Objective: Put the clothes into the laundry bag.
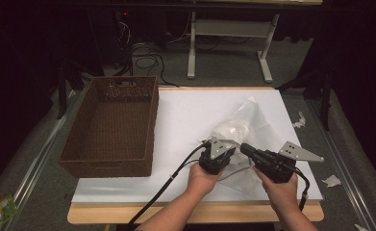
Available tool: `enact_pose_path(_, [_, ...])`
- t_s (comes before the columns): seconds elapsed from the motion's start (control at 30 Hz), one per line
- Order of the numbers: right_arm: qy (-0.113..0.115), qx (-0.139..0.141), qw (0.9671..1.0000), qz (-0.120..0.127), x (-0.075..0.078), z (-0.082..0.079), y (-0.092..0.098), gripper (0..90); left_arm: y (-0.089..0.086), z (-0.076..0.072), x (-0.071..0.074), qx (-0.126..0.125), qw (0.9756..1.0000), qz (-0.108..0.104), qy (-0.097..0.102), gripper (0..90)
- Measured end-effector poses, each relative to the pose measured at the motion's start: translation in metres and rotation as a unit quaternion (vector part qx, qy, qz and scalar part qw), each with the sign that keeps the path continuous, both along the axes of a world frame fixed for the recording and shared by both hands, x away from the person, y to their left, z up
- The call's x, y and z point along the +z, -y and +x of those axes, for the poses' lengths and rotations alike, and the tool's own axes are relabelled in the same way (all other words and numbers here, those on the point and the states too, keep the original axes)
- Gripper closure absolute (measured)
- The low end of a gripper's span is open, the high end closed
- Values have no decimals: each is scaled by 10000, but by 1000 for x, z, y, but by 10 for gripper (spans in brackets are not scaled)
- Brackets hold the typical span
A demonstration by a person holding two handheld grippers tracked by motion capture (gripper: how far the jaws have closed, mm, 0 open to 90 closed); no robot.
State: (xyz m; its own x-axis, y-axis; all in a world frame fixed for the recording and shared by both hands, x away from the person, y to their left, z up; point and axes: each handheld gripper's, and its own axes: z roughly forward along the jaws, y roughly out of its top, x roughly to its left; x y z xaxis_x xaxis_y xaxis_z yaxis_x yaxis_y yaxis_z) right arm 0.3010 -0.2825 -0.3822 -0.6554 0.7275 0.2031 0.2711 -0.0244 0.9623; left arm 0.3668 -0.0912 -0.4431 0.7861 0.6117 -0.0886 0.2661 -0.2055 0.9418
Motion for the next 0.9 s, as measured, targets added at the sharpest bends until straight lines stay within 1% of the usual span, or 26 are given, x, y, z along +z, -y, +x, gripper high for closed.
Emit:
enact_pose_path(0.07, [4, 6, 10000, 40, 0, 1, 0, 898, 6, 2, -3, 40, 10000, -62, 6, 856])
enact_pose_path(0.1, [-2, 4, 10000, 59, 0, 1, 0, 899, 12, 6, -7, 112, 9998, -100, -86, 854])
enact_pose_path(0.17, [-25, -7, 9999, 109, 0, 0, 1, 899, 20, 15, -14, 302, 9992, -182, -201, 852])
enact_pose_path(0.2, [-22, -3, 9999, 154, -1, 0, 2, 899, 24, 21, -18, 444, 9986, -145, -265, 851])
enact_pose_path(0.23, [-16, -24, 9998, 214, 0, 0, 4, 899, 27, 25, -22, 495, 9983, -96, -289, 850])
enact_pose_path(0.27, [3, -21, 9997, 262, 1, -1, 6, 899, 28, 28, -23, 529, 9982, -30, -277, 849])
enact_pose_path(0.3, [18, -39, 9996, 279, 2, -2, 7, 899, 30, 30, -25, 571, 9981, 105, -217, 847])
enact_pose_path(0.33, [33, -40, 9995, 306, 2, -2, 8, 899, 31, 31, -26, 583, 9980, 140, -209, 843])
enact_pose_path(0.37, [34, -38, 9995, 320, 2, -2, 10, 899, 31, 32, -25, 566, 9980, 111, -260, 836])
enact_pose_path(0.4, [29, -49, 9994, 344, 2, -2, 11, 899, 30, 33, -24, 533, 9980, 131, -318, 805])
enact_pose_path(0.43, [22, -67, 9994, 344, 1, -2, 12, 899, 27, 32, -22, 457, 9981, 45, -405, 764])
enact_pose_path(0.5, [-7, -67, 9994, 335, 0, -1, 12, 899, 20, 28, -17, 207, 9987, -62, -470, 602])
enact_pose_path(0.53, [-21, -62, 9995, 314, 0, -1, 11, 899, 16, 25, -15, 92, 9987, -88, -497, 545])
enact_pose_path(0.57, [-18, -53, 9995, 296, -1, -1, 11, 899, 12, 21, -12, -47, 9986, -47, -531, 492])
enact_pose_path(0.6, [-33, -56, 9996, 286, -1, -1, 9, 899, 8, 17, -9, -104, 9985, -16, -539, 426])
enact_pose_path(0.7, [-20, -43, 9998, 195, -1, -1, 7, 899, -6, 3, -4, -285, 9982, 4, -527, 352])
enact_pose_path(0.77, [-36, -83, 9998, 159, -2, -1, 6, 898, -20, -7, -1, -380, 9978, 10, -536, 325])
enact_pose_path(0.87, [-49, -78, 9998, 155, -3, -1, 6, 899, -39, -15, -1, -393, 9975, -52, -591, 335])
enact_pose_path(0.9, [-48, -80, 9998, 147, -3, -1, 6, 898, -47, -18, -2, -352, 9978, -17, -553, 340])
